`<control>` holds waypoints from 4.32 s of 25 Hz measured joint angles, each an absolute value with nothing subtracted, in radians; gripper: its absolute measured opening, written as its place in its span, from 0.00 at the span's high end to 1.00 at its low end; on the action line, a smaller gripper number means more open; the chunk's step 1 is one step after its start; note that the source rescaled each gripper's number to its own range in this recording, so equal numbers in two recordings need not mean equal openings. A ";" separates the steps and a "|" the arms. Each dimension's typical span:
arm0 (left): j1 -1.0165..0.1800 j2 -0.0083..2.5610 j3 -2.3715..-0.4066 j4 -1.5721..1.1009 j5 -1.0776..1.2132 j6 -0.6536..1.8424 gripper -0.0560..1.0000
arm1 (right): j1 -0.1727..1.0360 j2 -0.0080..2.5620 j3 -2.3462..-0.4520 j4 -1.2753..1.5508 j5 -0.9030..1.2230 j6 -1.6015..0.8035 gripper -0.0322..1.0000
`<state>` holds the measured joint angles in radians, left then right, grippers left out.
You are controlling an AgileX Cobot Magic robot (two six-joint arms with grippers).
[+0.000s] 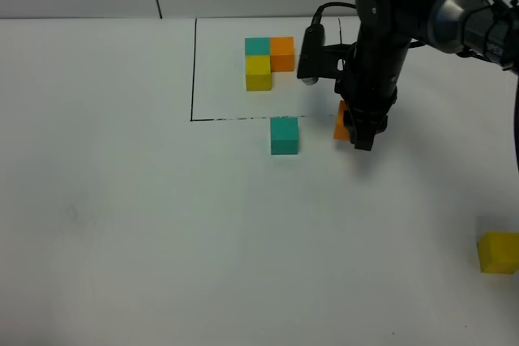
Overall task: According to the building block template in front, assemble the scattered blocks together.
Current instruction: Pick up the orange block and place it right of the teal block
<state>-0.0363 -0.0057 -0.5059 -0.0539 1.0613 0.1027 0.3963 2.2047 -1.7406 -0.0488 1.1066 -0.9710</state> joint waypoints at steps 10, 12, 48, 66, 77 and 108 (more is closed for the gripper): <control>-0.036 -0.006 -0.506 -0.054 1.061 0.103 0.36 | 0.435 2.370 -1.943 -0.057 1.212 -1.043 0.95; -0.036 -0.006 -0.506 -0.054 1.061 0.103 0.36 | 0.442 2.379 -1.952 -0.060 1.214 -1.046 0.95; -0.036 -0.006 -0.506 -0.054 1.061 0.103 0.36 | 0.465 2.420 -1.961 -0.056 1.179 -1.094 0.95; -0.036 -0.006 -0.506 -0.054 1.061 0.103 0.36 | 0.470 2.428 -1.963 -0.042 1.157 -1.087 0.95; -0.036 -0.006 -0.506 -0.054 1.061 0.101 0.36 | 0.473 2.431 -1.963 -0.022 1.143 -1.076 0.95; -0.036 -0.006 -0.506 -0.054 1.061 0.102 0.36 | 0.473 2.435 -1.968 -0.025 1.155 -1.167 0.95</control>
<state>-0.0363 -0.0057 -0.5059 -0.0539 1.0613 0.1019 0.4731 2.4350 -1.9683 -0.0250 1.1545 -1.1669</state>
